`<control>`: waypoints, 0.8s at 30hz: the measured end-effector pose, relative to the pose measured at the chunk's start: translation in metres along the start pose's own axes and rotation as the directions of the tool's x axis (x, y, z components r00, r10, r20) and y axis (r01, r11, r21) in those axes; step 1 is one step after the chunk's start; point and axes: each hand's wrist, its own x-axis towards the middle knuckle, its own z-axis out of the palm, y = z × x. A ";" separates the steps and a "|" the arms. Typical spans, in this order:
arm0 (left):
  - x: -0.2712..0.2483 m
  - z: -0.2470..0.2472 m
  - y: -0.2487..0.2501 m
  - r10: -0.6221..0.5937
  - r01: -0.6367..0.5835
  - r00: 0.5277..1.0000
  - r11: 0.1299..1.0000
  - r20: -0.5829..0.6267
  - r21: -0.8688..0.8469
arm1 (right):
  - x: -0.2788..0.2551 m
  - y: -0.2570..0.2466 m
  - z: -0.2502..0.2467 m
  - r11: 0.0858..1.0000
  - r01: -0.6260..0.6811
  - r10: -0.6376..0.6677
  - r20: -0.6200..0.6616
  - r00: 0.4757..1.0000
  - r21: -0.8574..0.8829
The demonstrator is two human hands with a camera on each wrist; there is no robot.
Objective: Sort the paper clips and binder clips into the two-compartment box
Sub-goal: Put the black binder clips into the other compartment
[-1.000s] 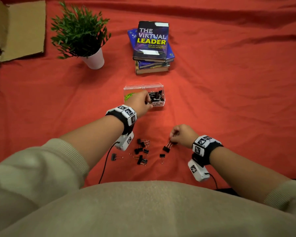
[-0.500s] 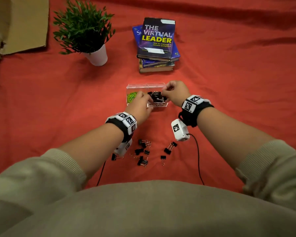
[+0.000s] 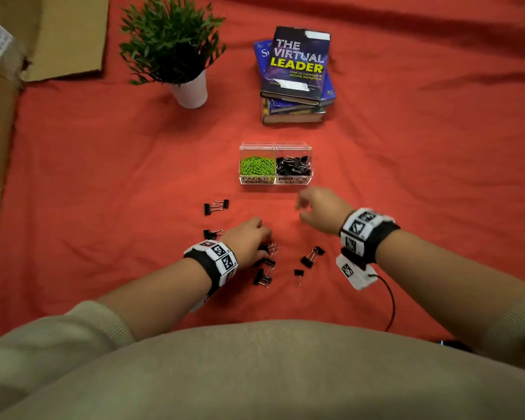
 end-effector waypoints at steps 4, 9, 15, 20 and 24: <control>-0.002 0.005 0.007 -0.039 0.039 0.999 0.999 -0.030 0.015 | -0.043 0.008 0.043 0.979 -0.115 0.149 0.206 0.967 -0.169; -0.005 0.010 0.012 -0.051 0.049 0.997 0.998 -0.059 -0.034 | -0.058 0.010 0.069 0.986 -0.122 0.140 0.177 0.974 -0.110; -0.006 0.011 0.015 -0.049 0.049 0.999 0.999 -0.022 -0.024 | -0.056 0.015 0.079 0.979 -0.177 0.158 0.182 0.971 0.099; -0.007 0.012 0.013 -0.042 0.040 0.998 0.997 -0.040 -0.069 | -0.056 0.019 0.082 0.969 -0.188 0.170 0.124 0.978 0.157; -0.009 0.011 0.009 -0.077 0.067 0.995 0.983 -0.056 -0.173 | -0.055 0.017 0.076 0.966 -0.159 0.147 0.075 0.986 0.203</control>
